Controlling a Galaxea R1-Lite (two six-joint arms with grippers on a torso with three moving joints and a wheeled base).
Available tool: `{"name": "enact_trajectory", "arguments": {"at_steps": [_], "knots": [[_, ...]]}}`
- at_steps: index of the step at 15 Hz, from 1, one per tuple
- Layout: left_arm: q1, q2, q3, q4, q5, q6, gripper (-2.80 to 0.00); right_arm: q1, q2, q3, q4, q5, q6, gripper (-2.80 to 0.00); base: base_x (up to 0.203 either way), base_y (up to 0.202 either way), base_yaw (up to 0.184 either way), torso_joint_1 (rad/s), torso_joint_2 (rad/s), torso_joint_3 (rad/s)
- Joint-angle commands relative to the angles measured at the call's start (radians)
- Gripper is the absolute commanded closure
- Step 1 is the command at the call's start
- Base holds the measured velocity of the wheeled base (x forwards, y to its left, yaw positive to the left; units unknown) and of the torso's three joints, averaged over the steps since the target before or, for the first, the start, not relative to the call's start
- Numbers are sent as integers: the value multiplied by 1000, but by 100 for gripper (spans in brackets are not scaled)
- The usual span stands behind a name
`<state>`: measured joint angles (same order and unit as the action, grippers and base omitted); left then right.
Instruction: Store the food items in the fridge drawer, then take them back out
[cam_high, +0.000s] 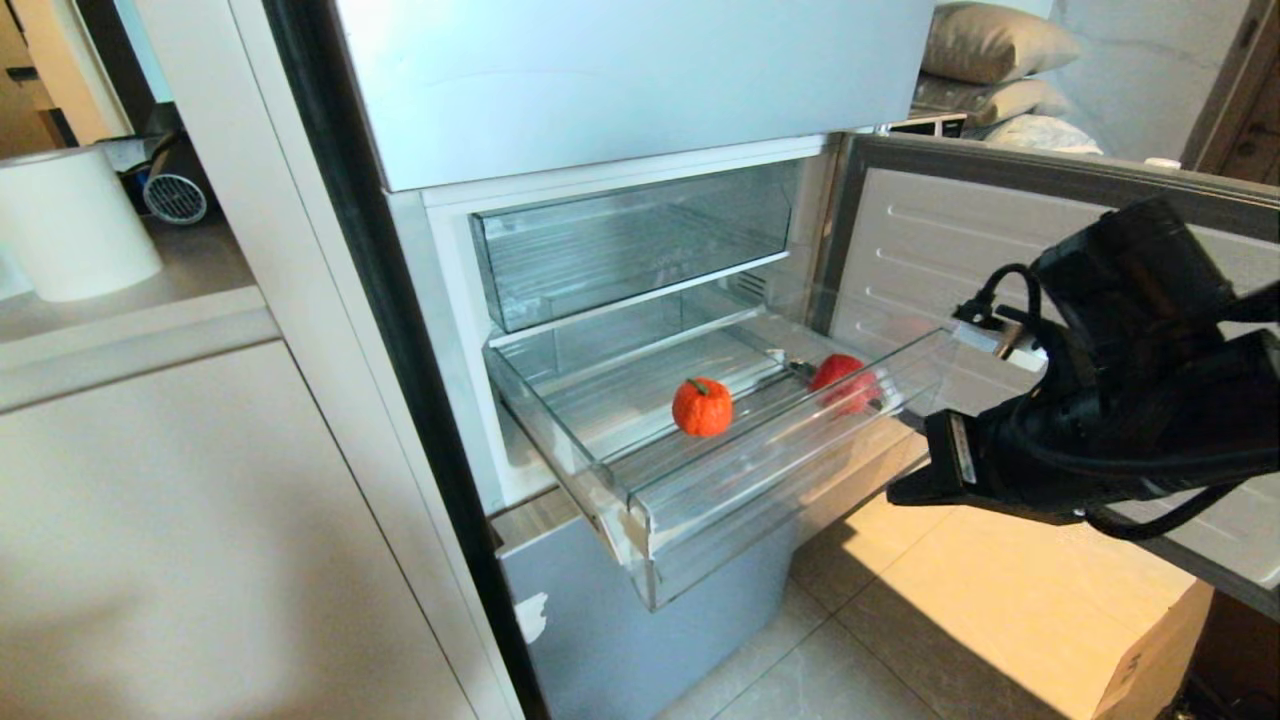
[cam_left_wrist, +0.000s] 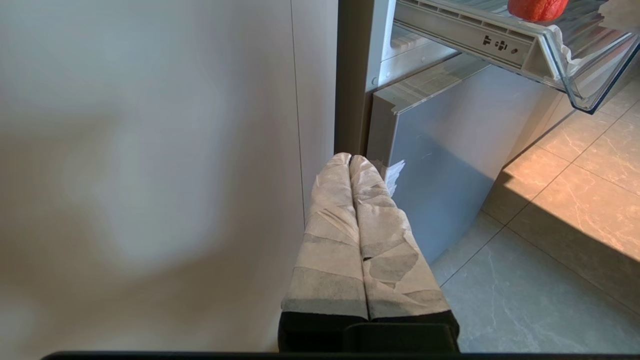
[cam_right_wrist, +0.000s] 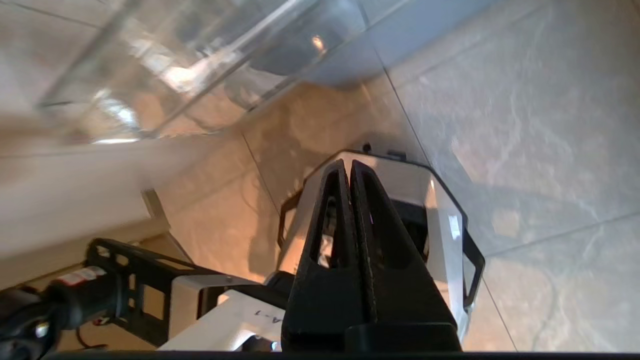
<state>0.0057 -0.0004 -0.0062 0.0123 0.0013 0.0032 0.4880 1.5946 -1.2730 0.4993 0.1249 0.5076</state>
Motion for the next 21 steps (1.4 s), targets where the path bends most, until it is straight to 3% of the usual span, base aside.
{"name": "enact_trajectory", "arguments": {"at_steps": [1, 5, 7, 12, 17, 21], "knots": [[0, 0, 0, 0, 0, 0, 0, 5, 98, 4, -32, -2, 3, 0, 0, 0, 0, 0, 0, 0], [2, 0, 0, 0, 0, 0, 0, 16, 224, -7, -122, -37, 1, 0, 0, 0, 0, 0, 0, 0], [0, 0, 0, 0, 0, 0, 0, 41, 297, -11, -212, -93, 2, 0, 0, 0, 0, 0, 0, 0], [0, 0, 0, 0, 0, 0, 0, 104, 491, -28, -631, -163, 6, 0, 0, 0, 0, 0, 0, 0], [0, 0, 0, 0, 0, 0, 0, 118, 726, -161, -1152, -363, 7, 0, 0, 0, 0, 0, 0, 0], [0, 0, 0, 0, 0, 0, 0, 163, 675, -121, -1173, -381, 44, 0, 0, 0, 0, 0, 0, 0]]}}
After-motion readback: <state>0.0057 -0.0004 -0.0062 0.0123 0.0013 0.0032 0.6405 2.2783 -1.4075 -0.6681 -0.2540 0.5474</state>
